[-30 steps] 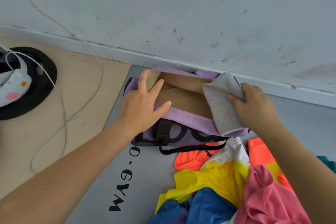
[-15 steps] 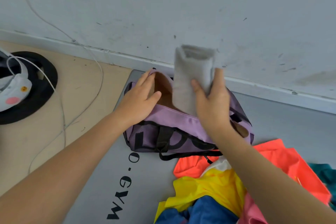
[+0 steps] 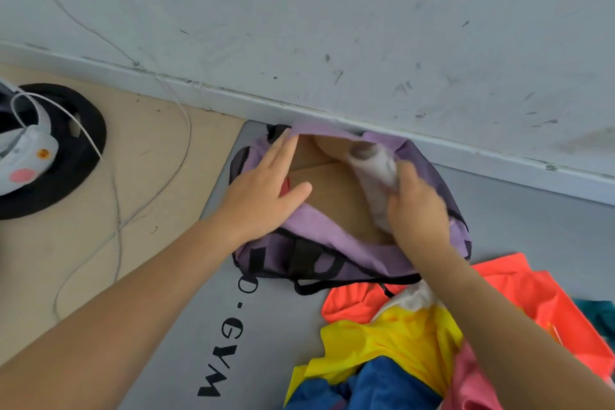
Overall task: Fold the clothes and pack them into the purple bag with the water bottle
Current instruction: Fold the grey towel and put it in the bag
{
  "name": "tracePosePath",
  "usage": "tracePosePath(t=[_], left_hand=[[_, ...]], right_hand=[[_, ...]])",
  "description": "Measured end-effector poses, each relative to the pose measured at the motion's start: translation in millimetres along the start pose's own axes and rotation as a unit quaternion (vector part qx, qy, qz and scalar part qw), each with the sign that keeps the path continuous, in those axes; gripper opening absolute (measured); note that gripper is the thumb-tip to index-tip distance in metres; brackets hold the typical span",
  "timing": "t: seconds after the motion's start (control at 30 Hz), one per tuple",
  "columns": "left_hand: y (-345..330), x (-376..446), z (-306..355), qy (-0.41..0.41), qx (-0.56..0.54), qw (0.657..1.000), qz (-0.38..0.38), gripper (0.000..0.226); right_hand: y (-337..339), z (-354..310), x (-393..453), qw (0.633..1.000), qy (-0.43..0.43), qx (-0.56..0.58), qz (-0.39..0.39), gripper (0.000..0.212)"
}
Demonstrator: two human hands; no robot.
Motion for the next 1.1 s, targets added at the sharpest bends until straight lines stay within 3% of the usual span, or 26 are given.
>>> tracePosePath(t=[0.1, 0.2, 0.23, 0.3, 0.37, 0.4, 0.53, 0.63, 0.7, 0.8, 1.0, 1.1], left_hand=[[-8, -19, -7, -0.023, 0.085, 0.996, -0.008, 0.086], [-12, -33, -15, -0.047, 0.092, 0.995, 0.007, 0.098], [-14, -36, -18, -0.049, 0.08, 0.996, 0.005, 0.099], [-17, -37, -23, -0.036, 0.061, 0.997, -0.02, 0.093], [-21, -36, -25, -0.019, 0.08, 0.996, -0.042, 0.08], [-23, -35, -26, -0.012, 0.093, 0.994, -0.046, 0.077], [-25, -33, -26, -0.004, 0.079, 0.996, -0.032, 0.084], [-20, -34, -24, -0.01, 0.048, 0.999, 0.016, 0.096], [-19, -38, -23, -0.018, 0.054, 0.998, 0.02, 0.099], [-23, -42, -25, -0.019, 0.049, 0.998, 0.021, 0.098], [-25, -43, -28, -0.018, 0.04, 0.999, 0.03, 0.094], [-26, -39, -28, -0.014, 0.041, 0.999, 0.026, 0.094]], right_hand=[[15, 2, 19, 0.995, 0.016, 0.031, 0.093, 0.042], [19, -4, 29, 0.996, 0.028, 0.015, 0.079, 0.037], [16, -8, 31, 0.998, 0.023, 0.05, 0.04, 0.038], [4, -21, 35, 0.983, 0.022, 0.139, -0.12, 0.043], [-15, -34, 31, 0.929, -0.023, 0.219, -0.297, 0.039], [-26, -37, 27, 0.912, -0.045, 0.232, -0.334, 0.039], [-55, -31, 24, 0.928, -0.146, 0.219, -0.262, 0.047], [-69, -32, 27, 0.867, -0.201, 0.384, -0.245, 0.044], [-79, -36, 28, 0.838, -0.214, 0.43, -0.262, 0.052], [-94, -35, 30, 0.874, -0.199, 0.362, -0.258, 0.06], [-105, -20, 37, 0.923, -0.143, 0.26, -0.244, 0.047], [-110, -27, 30, 0.892, -0.18, 0.326, -0.256, 0.048]])
Point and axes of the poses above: each hand's wrist, its own x-axis towards the middle knuckle, its own y-axis out of the back of the hand, z = x × y, the point moved 2 cm from there along x, towards the middle knuckle
